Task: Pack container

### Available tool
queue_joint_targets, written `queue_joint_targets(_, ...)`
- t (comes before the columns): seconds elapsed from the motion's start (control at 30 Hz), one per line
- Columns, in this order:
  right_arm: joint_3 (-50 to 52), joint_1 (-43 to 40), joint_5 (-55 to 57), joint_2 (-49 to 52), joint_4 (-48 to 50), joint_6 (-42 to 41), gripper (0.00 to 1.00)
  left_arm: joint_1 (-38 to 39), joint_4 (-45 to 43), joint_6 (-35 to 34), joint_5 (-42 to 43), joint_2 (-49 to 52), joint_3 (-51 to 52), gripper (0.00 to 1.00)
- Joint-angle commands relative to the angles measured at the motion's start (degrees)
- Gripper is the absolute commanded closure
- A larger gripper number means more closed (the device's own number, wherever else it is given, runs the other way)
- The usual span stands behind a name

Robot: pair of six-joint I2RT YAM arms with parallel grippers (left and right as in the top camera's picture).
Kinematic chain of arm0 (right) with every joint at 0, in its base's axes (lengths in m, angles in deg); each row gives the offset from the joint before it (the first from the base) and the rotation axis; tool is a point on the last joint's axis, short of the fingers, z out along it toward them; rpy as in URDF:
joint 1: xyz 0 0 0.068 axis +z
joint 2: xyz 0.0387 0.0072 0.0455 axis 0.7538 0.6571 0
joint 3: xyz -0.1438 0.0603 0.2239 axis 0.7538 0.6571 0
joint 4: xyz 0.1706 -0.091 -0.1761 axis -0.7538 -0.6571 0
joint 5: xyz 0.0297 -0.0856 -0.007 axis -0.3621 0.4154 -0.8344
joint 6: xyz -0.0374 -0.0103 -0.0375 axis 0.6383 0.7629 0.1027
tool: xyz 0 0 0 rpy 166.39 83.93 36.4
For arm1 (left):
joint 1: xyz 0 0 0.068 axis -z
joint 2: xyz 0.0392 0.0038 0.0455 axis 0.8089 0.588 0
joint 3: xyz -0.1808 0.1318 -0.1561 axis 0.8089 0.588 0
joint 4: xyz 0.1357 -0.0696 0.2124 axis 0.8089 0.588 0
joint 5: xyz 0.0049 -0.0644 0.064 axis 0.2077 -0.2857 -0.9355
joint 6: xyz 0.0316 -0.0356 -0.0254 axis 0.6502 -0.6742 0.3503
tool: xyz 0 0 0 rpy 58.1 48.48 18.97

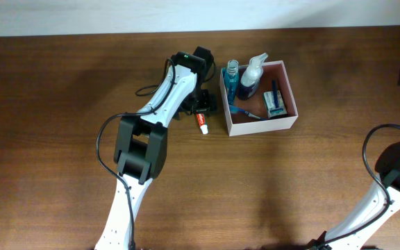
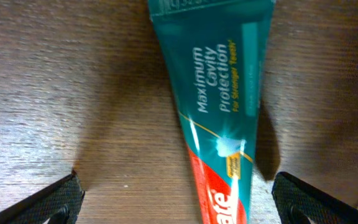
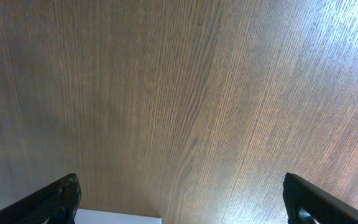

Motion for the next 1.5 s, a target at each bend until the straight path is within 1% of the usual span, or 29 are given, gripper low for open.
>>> queue_joint_targets(0.0, 0.00, -0.04, 0.72, -0.22, -0.11, -0.28, 0.01, -0.17, -0.44, -0.02, 0.81, 1.07, 0.28, 0.01)
queue_joint_targets(0.13, 0.00, -0.04, 0.72, -0.22, -0.11, -0.28, 0.01, -0.20, -0.35, -0.02, 0.79, 1.07, 0.28, 0.01)
queue_joint_targets(0.17, 0.00, -0.04, 0.72, -0.22, -0.11, -0.28, 0.01, -0.20, -0.33, -0.02, 0.76, 1.07, 0.28, 0.02)
queue_joint_targets(0.2, 0.00, -0.04, 0.72, -0.22, -0.11, -0.28, 0.01, -0.20, -0.31, -0.04, 0.63, 1.07, 0.28, 0.11)
queue_joint_targets(0.27, 0.00, -0.04, 0.72, -0.22, -0.11, -0.28, 0.01, -0.20, -0.11, -0.02, 0.35, 1.07, 0.28, 0.33)
queue_joint_targets(0.43, 0.00, -0.04, 0.72, -0.22, -0.11, -0.28, 0.01, -0.20, 0.15, -0.02, 0.37, 1.07, 0.28, 0.70)
queue_joint_targets(0.47, 0.00, -0.04, 0.72, -0.22, -0.11, -0.28, 0.01, -0.20, 0.13, -0.02, 0.35, 1.07, 0.28, 0.75)
queue_joint_targets(0.57, 0.00, -0.04, 0.72, -0.22, -0.11, -0.28, 0.01, -0.20, 0.33, 0.52, -0.94, 1.05, 0.22, 0.76)
queue_joint_targets(0.63, 0.00, -0.04, 0.72, -0.22, -0.11, -0.28, 0.01, -0.24, 0.72, 2.95, -1.81, 1.05, -0.39, 0.75)
queue_joint_targets(0.73, 0.00, -0.04, 0.72, -0.22, -0.13, -0.28, 0.01, -0.63, 2.69, 5.44, -1.84, 1.05, -2.99, 0.75)
queue_joint_targets(0.83, 0.00, -0.04, 0.70, -0.22, -0.11, -0.28, 0.01, -1.25, 5.33, 5.64, -3.17, 1.05, -7.06, 0.76)
queue_joint_targets(0.9, 0.00, -0.04, 0.72, -0.22, -0.11, -0.28, 0.01, -1.62, 7.06, 6.16, -4.35, 1.05, -10.38, 0.76)
queue_joint_targets(0.93, 0.00, -0.04, 0.72, -0.22, -0.13, -0.28, 0.01, -1.99, 8.96, 7.78, -5.05, 1.05, -15.17, 0.74)
queue_joint_targets(1.0, 0.00, -0.04, 0.72, -0.22, -0.11, -0.28, 0.01, -2.27, 10.60, 9.35, -5.03, 1.03, -20.61, 0.73)
queue_joint_targets(1.2, 0.00, -0.04, 0.72, -0.22, -0.11, -0.28, 0.01, -1.88, 15.43, 9.92, -4.96, 1.03, -42.29, 0.73)
queue_joint_targets(1.27, 0.00, -0.04, 0.72, -0.22, -0.11, -0.28, 0.01, -0.98, 15.58, 11.72, -4.57, 1.03, -48.54, 0.73)
queue_joint_targets(1.37, 0.00, -0.04, 0.72, -0.22, -0.11, -0.28, 0.01, 1.31, 12.09, 14.34, -4.13, -1.92, -48.24, 0.73)
queue_joint_targets(1.47, 0.00, -0.04, 0.72, -0.22, -0.11, -0.28, 0.01, 4.20, 10.14, 16.15, -4.13, -2.43, -48.24, 0.73)
